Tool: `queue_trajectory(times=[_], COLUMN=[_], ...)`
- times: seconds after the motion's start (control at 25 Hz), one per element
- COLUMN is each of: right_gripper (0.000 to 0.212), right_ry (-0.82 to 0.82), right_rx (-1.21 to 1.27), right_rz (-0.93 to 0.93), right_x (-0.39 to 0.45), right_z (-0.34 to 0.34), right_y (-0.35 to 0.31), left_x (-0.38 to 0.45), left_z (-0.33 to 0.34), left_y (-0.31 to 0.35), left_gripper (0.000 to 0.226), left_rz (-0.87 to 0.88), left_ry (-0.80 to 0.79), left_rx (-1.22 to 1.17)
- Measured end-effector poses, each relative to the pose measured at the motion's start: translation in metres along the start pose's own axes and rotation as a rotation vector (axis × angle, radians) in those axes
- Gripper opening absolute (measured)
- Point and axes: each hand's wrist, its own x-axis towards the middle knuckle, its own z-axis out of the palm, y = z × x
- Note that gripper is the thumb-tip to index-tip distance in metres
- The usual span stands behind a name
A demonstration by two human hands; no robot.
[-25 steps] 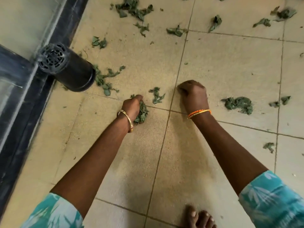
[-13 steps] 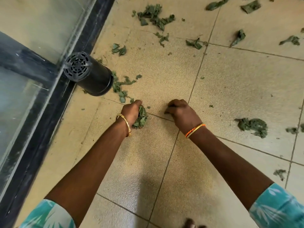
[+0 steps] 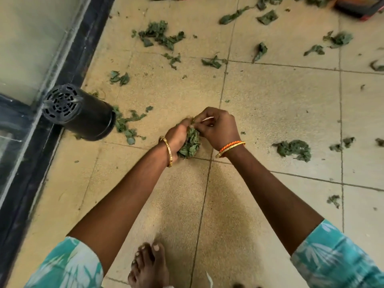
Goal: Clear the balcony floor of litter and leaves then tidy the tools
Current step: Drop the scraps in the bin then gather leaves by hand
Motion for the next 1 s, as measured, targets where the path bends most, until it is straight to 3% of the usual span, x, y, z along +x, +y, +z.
queue_trajectory(times=[0.12, 0.24, 0.36, 0.4, 0.48, 0.56, 0.72, 0.84, 1.0], right_gripper=[0.014, 0.018, 0.022, 0.027, 0.042, 0.044, 0.022, 0.017, 0.018], right_ry=[0.033, 0.041, 0.325, 0.386, 0.34, 0.305, 0.318, 0.275, 0.542], right_rx=[-0.132, -0.122, -0.245, -0.416, -0.675, -0.68, -0.642, -0.681, -0.345], right_rz=[-0.112, -0.008, -0.019, 0.035, 0.32, 0.447, -0.044, -0.079, -0.029], right_x=[-0.009, -0.021, -0.033, -0.039, -0.052, -0.067, -0.098, -0.108, -0.115], right_z=[-0.007, -0.037, -0.076, -0.089, -0.106, -0.105, -0.093, -0.102, -0.121], right_y=[0.005, 0.017, 0.042, 0.055, 0.08, 0.098, 0.113, 0.111, 0.098], left_x=[0.011, 0.002, -0.008, -0.01, -0.014, -0.02, -0.031, -0.038, -0.043], left_z=[0.02, 0.044, 0.056, 0.061, 0.074, 0.087, 0.119, 0.133, 0.139], left_y=[0.004, 0.0, 0.002, 0.003, 0.002, -0.001, -0.001, -0.005, -0.018], left_gripper=[0.046, 0.039, 0.038, 0.036, 0.032, 0.032, 0.036, 0.037, 0.038], left_rz=[-0.008, -0.012, -0.033, -0.038, -0.019, 0.005, 0.055, 0.084, 0.05], left_ry=[-0.071, -0.103, -0.221, -0.254, -0.272, -0.253, -0.284, -0.323, -0.403], left_rx=[-0.014, -0.008, -0.04, -0.017, 0.038, 0.085, 0.22, 0.281, 0.318])
